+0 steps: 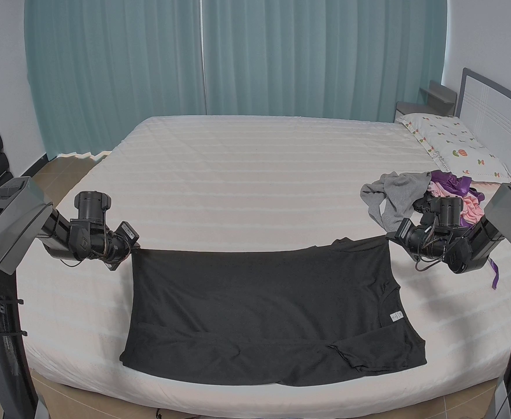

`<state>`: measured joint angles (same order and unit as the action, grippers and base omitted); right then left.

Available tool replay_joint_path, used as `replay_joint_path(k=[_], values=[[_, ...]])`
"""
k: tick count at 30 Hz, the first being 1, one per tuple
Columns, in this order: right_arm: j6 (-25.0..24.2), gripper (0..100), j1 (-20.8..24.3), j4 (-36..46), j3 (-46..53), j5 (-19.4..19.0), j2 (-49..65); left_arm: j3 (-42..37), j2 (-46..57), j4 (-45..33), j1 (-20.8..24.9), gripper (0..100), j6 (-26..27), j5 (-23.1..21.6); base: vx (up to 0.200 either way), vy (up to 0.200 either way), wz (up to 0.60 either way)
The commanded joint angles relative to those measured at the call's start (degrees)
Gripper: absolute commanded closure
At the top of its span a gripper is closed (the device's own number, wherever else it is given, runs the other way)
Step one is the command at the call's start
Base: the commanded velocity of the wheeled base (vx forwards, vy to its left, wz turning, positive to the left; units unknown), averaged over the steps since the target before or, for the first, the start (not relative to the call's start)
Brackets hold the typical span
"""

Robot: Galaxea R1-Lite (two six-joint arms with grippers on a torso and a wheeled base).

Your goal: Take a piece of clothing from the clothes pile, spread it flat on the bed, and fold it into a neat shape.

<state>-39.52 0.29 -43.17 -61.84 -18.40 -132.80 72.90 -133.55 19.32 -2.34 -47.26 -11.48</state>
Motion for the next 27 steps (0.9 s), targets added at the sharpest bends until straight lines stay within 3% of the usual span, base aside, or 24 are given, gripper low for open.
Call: replay_joint_path(k=[1,12,22,24,27], values=[[0.06,100,-0.03,-0.16,3.31,-1.03,3.08,-1.71,1.54,0.01,-0.03,100,0.07,0.06,0.0,0.0,0.0],[2.26,100,-2.4,0.28,14.56,-5.77,10.11,-9.88,5.49,2.47,0.06,100,0.42,-0.12,0.0,0.0,0.0],[5.86,100,-2.75,0.19,21.76,-6.13,11.6,-18.76,9.8,3.09,0.23,100,5.34,-1.17,0.0,0.0,0.0],[9.55,100,-3.11,0.19,25.98,-6.21,12.13,-23.15,11.64,3.88,0.23,100,6.75,-2.4,0.0,0.0,0.0],[11.13,100,-3.54,-0.16,28.53,-6.21,12.48,-25.79,13.14,3.88,0.23,100,8.06,-3.02,0.0,0.0,0.0]])
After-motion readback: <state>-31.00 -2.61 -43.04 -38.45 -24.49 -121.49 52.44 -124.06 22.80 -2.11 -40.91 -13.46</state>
